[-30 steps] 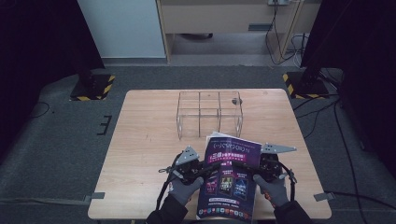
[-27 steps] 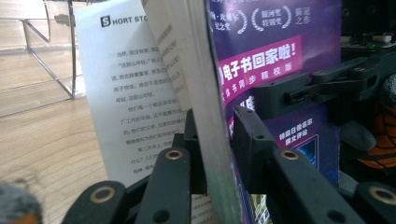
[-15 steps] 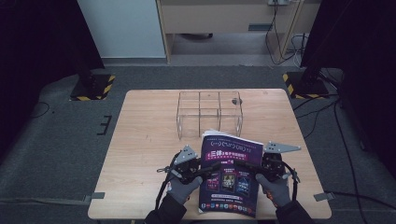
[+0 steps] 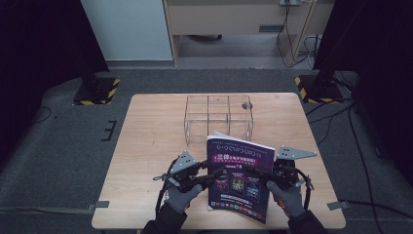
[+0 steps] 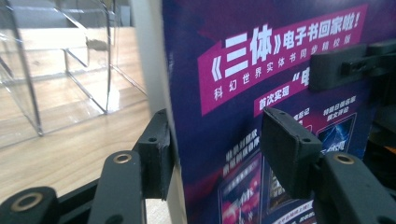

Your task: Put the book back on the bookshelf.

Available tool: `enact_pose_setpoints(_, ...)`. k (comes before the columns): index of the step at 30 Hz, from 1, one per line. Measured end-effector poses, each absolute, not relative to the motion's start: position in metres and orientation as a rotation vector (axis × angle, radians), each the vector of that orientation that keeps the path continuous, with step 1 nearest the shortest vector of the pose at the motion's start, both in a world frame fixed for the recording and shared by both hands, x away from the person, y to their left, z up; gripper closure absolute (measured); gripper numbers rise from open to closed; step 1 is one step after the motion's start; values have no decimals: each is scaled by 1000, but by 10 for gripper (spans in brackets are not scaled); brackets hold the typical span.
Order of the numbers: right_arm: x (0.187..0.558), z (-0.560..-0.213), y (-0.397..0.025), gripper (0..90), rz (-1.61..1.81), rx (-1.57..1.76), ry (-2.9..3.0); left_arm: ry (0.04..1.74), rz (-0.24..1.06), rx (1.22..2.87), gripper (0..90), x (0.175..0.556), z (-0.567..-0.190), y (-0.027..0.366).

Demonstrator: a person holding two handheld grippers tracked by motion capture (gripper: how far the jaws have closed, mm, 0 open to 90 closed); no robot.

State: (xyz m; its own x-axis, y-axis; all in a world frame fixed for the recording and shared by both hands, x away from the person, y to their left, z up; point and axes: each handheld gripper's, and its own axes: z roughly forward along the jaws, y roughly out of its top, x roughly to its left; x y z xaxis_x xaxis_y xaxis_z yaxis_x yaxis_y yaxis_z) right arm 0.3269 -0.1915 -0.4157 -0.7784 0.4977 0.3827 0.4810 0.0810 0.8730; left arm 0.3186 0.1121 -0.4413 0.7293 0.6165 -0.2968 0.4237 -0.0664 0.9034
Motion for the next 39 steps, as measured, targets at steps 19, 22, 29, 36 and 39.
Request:
enact_pose_setpoints(19,322,-387,-199,830,1878,1008,2174,1069,307,1753,388,324,-468,163)
enact_pose_setpoints(22,322,-383,-199,830,1882,1005,2153,1124,349,1808,368,328,-477,168)
enact_pose_setpoints(29,324,-370,-200,830,1877,1013,2077,1225,390,1887,317,334,-490,182)
enact_pose_setpoints(36,328,-361,-203,830,1871,1034,2008,1262,482,1974,280,338,-500,195)
enact_pose_setpoints(39,329,-357,-205,830,1876,1030,1987,1285,489,1988,276,341,-504,198)
